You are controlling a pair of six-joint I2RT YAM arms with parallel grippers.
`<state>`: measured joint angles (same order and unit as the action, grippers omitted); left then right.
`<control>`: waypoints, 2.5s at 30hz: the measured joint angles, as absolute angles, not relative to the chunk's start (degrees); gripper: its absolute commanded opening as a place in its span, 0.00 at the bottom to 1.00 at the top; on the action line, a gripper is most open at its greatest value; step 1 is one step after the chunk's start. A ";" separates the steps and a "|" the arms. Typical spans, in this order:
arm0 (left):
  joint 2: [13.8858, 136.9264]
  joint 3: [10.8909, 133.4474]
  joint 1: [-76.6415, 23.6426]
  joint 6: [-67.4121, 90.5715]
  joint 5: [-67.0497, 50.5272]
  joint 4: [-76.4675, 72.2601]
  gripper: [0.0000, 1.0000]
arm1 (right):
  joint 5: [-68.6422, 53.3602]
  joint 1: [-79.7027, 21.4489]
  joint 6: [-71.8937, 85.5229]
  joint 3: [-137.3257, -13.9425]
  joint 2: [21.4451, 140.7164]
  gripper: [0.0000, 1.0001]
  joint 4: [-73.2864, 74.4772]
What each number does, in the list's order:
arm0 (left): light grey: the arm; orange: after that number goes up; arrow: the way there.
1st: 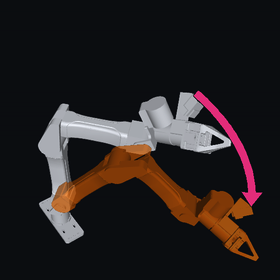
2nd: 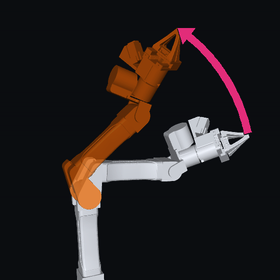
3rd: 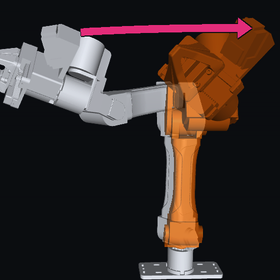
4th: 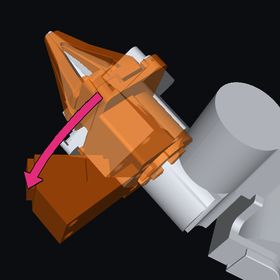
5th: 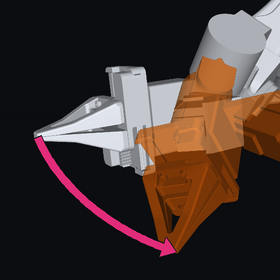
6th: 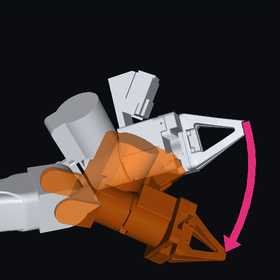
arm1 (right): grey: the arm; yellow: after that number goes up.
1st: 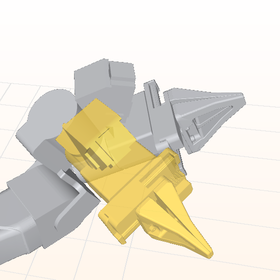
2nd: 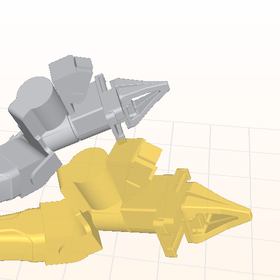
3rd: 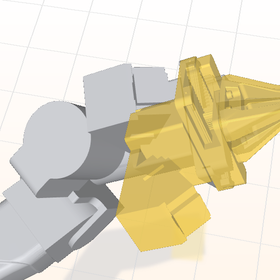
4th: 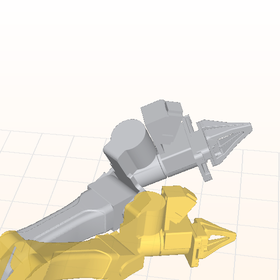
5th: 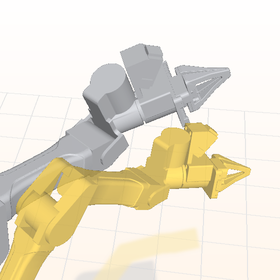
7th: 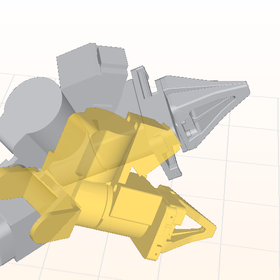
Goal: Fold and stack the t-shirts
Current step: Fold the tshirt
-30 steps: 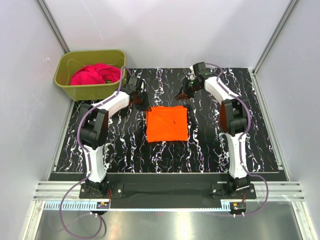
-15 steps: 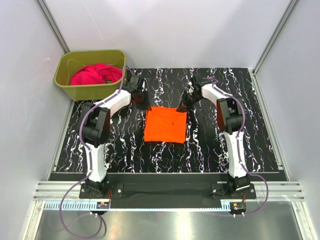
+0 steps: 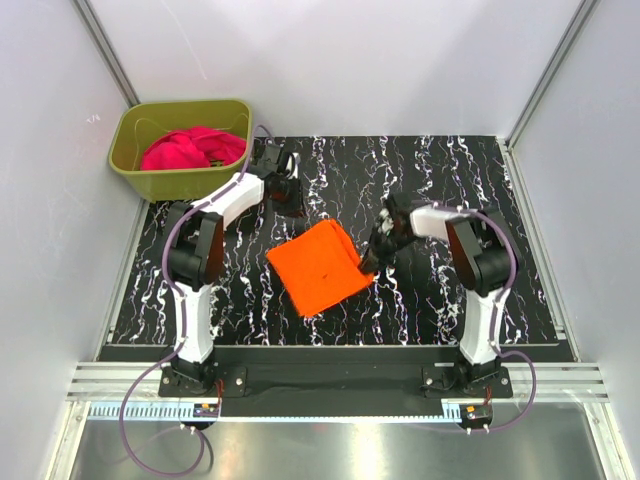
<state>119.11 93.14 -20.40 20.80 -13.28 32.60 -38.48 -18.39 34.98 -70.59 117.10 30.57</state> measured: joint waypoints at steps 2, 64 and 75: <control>118.85 93.14 -20.40 20.01 -13.23 33.56 0.51 | -39.29 -22.00 36.99 -64.95 113.47 0.11 28.88; 120.29 97.76 -57.67 44.82 25.71 57.01 0.00 | -46.70 -18.79 43.22 -49.45 104.14 0.02 6.31; 115.44 97.45 -57.52 44.23 26.22 57.14 0.00 | -43.31 -22.81 46.24 -56.12 112.64 0.00 2.20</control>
